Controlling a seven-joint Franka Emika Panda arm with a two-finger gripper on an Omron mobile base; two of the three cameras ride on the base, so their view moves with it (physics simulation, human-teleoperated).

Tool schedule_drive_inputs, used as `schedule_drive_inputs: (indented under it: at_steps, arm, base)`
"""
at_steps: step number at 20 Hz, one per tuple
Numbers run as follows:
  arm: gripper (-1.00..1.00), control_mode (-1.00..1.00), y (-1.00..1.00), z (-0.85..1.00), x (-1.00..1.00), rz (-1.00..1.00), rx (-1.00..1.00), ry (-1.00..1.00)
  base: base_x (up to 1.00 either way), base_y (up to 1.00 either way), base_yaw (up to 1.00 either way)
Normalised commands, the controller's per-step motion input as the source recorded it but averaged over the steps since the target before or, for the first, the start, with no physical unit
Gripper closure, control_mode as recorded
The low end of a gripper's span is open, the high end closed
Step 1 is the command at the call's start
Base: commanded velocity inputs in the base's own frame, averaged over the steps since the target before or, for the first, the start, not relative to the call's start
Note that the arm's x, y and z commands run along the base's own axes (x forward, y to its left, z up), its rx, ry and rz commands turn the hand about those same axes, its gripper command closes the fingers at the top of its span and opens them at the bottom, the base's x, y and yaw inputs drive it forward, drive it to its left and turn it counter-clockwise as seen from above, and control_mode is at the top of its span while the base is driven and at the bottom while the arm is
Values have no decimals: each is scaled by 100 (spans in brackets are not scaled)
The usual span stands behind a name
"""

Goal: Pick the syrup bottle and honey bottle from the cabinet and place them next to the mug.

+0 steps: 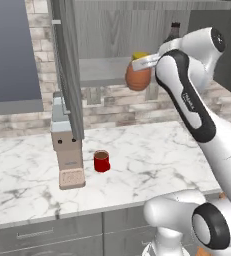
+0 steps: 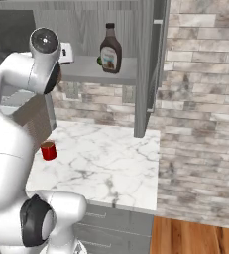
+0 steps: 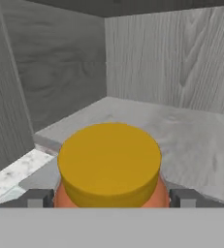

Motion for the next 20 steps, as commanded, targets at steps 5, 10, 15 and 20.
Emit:
schedule_drive_inputs:
  at_steps: [5,10,15,20]
  arm:
    - [100,-100,-9,-30,-42,36,0,-5]
    - [100,-100,0,-73,-25,27,0,-9]
    - [100,-100,0,-86,-16,21,0,-11]
    - [100,-100,0,-86,0,15,0,-7]
  base:
    - [0,0,0]
    - [0,0,0]
    - [0,0,0]
    - [0,0,0]
